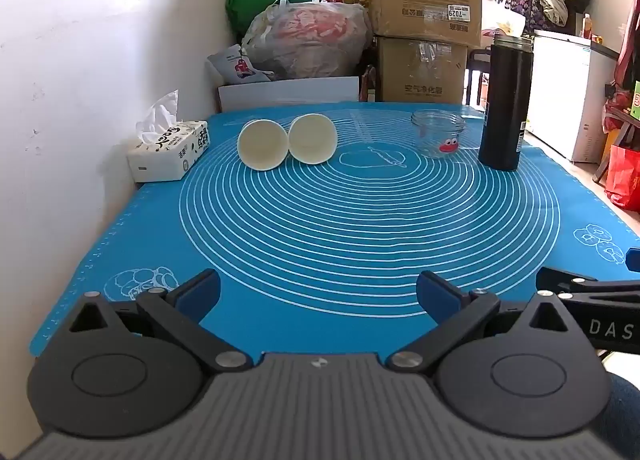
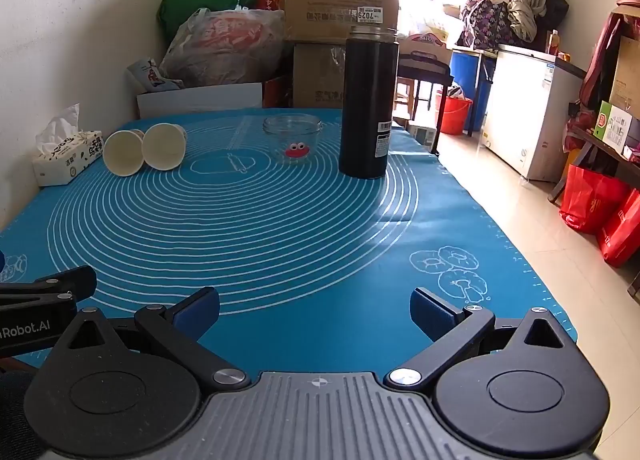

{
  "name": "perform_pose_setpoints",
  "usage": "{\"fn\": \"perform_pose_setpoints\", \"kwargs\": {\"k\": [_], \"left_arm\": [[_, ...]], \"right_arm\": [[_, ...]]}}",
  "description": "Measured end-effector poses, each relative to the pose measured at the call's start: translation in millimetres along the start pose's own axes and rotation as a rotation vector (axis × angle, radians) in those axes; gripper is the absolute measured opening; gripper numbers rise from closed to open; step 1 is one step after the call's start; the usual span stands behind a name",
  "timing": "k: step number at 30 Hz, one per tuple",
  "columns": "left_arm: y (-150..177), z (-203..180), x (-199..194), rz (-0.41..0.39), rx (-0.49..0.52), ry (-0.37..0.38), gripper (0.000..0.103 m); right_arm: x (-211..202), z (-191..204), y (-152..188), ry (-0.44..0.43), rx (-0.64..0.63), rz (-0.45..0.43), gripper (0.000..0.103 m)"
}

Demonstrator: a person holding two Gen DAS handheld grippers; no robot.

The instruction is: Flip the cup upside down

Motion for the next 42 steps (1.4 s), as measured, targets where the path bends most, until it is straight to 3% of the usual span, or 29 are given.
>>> {"fn": "perform_pose_setpoints", "kwargs": {"k": [42], "left_arm": [[-1.1,-2.0,-1.2,-0.008,-0.003,0.006,0.103]], "right_arm": [[1.6,0.7,1.8,0.015,-0.017,0.005,0.103]]}}
Point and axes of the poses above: each gripper's, at about its wrist camera, not at the fingertips, and x roughly the way its jaws point, z to its left, y to its underside, the point moved 8 cm from there along x, roughly the way its jaws point, and after that the axes turned 7 degrees about -y, right-handed, at the moved point
